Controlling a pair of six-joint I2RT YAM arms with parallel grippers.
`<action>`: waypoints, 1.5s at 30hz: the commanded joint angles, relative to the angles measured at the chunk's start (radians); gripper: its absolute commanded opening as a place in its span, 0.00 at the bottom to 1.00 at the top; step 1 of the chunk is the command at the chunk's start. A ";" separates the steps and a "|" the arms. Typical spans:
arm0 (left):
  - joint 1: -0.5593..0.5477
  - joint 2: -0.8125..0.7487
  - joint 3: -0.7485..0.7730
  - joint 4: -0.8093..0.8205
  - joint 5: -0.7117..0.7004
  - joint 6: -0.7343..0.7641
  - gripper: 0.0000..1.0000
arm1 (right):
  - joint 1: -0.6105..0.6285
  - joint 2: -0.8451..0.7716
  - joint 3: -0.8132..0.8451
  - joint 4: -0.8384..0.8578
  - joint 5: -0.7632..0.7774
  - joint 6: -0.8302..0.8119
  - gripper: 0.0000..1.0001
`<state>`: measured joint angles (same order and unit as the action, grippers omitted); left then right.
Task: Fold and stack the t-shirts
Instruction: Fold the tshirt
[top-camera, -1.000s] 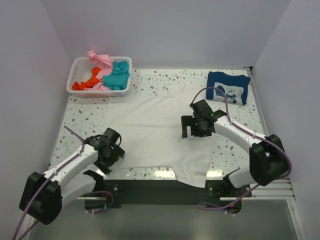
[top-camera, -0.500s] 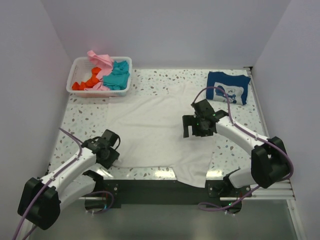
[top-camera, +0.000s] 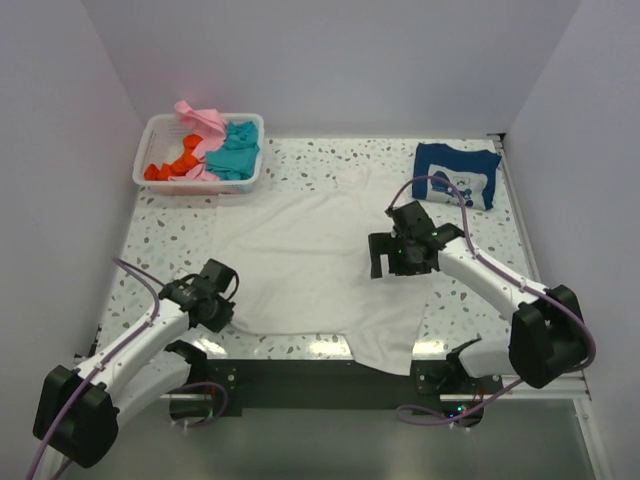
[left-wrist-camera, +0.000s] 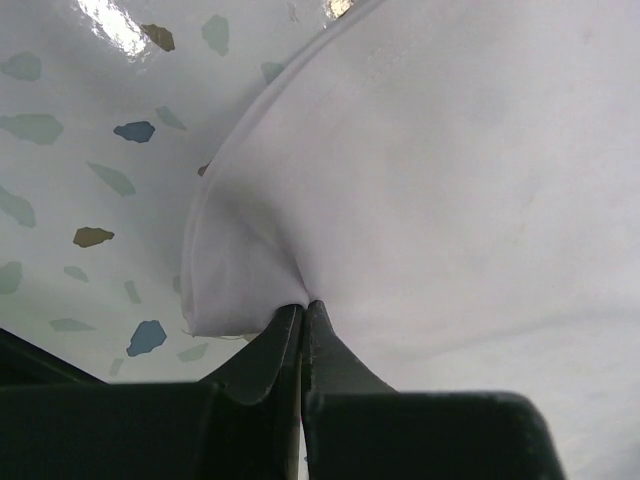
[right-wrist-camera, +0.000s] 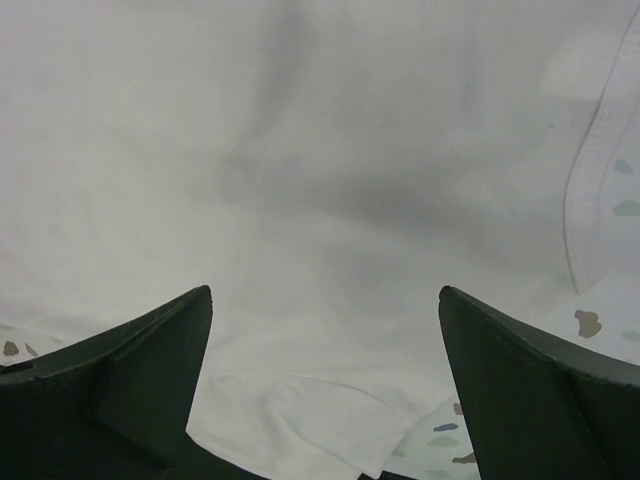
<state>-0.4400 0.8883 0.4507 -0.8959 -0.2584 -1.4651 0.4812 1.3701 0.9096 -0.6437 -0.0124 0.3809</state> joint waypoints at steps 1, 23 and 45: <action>-0.003 0.003 0.019 -0.003 -0.022 -0.015 0.00 | -0.003 -0.068 -0.021 -0.043 0.016 -0.039 0.99; -0.003 -0.046 0.048 -0.012 -0.062 0.089 0.00 | 0.695 -0.215 -0.192 -0.297 0.068 0.280 0.89; -0.003 -0.054 0.045 -0.009 -0.064 0.097 0.00 | 0.747 0.027 -0.262 -0.119 0.063 0.274 0.25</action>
<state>-0.4400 0.8383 0.4713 -0.9073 -0.2920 -1.3834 1.2194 1.3724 0.6830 -0.8066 0.0502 0.6334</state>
